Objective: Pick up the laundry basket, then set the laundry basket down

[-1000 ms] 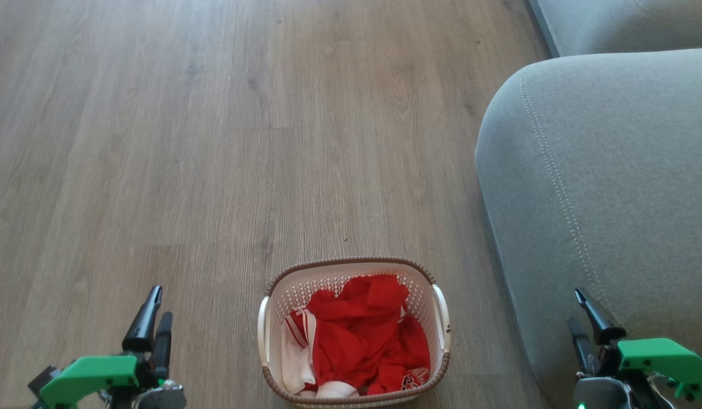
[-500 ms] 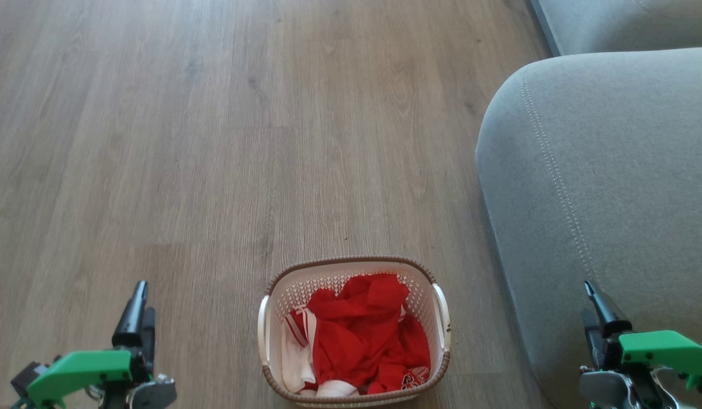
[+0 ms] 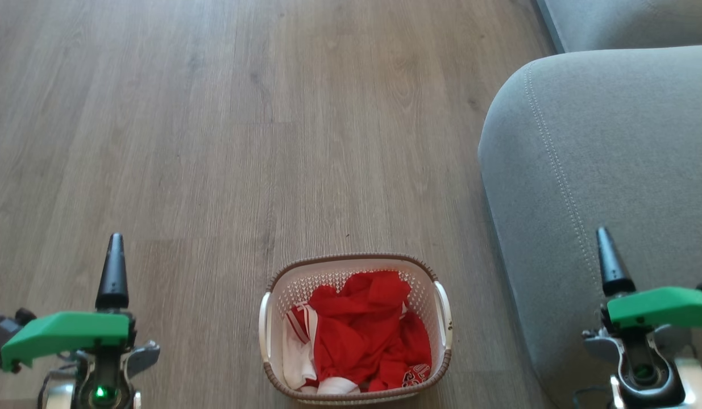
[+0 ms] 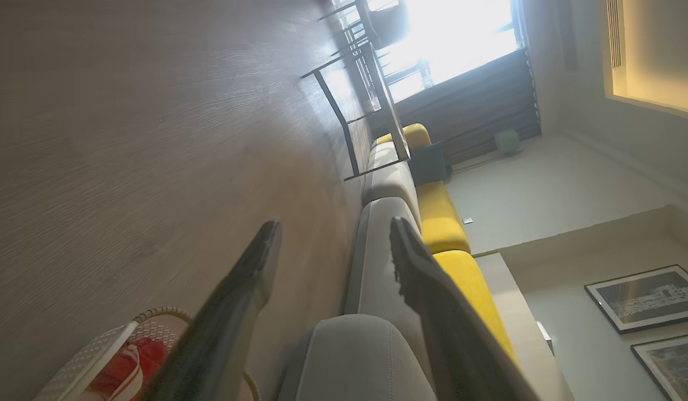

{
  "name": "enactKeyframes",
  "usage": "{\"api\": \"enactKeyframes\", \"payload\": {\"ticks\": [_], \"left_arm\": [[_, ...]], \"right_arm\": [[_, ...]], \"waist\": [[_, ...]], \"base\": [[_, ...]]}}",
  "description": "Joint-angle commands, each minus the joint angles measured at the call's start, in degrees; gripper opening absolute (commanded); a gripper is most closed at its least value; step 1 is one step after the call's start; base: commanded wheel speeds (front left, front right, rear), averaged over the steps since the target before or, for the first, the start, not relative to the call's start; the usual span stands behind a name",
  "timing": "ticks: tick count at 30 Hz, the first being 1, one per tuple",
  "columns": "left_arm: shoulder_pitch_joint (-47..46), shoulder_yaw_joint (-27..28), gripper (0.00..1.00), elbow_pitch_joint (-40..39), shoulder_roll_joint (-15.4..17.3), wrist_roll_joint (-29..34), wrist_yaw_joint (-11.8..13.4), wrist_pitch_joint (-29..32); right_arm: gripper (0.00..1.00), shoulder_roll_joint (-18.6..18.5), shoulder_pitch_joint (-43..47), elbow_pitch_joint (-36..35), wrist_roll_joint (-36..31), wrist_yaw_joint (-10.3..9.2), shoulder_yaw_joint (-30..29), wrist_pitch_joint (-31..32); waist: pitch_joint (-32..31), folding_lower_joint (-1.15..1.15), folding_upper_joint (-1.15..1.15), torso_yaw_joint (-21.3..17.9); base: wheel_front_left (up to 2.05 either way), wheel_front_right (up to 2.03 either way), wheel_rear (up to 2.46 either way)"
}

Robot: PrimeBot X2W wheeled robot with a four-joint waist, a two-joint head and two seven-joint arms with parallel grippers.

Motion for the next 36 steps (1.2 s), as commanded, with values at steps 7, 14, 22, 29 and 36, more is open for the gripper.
{"api": "enactKeyframes", "payload": {"ticks": [7, 14, 22, 29, 36], "left_arm": [[-3.29, -3.02, 1.0, -7.16, 0.58, 9.95, 4.41, -1.68], [-3.31, -6.62, 1.0, -9.09, 0.6, 17.79, 6.43, -2.69], [-4.13, -11.84, 1.0, -9.36, 1.5, 28.51, 9.95, -4.04], [-5.79, -19.47, 1.0, -8.76, 5.59, 36.14, 17.24, -5.22], [-7.67, -27.54, 1.0, -5.35, 8.78, 39.83, 23.94, -6.39]], "right_arm": [[1.0, -0.53, -4.46, -6.14, -9.98, 0.16, 1.7, -1.95], [1.0, -0.57, -5.0, -7.7, -18.11, 0.17, 4.35, -2.95], [1.0, -0.62, -5.74, -8.84, -27.78, 0.19, 7.01, -4.29], [1.0, -0.91, -6.2, -9.22, -35.16, 0.21, 8.89, -5.47], [1.0, -1.25, -6.27, -8.34, -41.61, 0.23, 10.87, -6.64]], "waist": [[0.14, 0.0, 0.0, 0.23], [0.17, 0.0, 0.0, 0.47], [0.4, 0.0, 0.0, 0.63], [0.5, 0.0, 0.0, 0.51], [0.32, 0.0, 0.0, 0.28]], "base": [[0.0, 0.0, 0.0], [0.0, 0.0, 0.0], [0.0, 0.0, 0.0], [0.0, 0.0, 0.0], [0.0, 0.0, 0.0]]}}
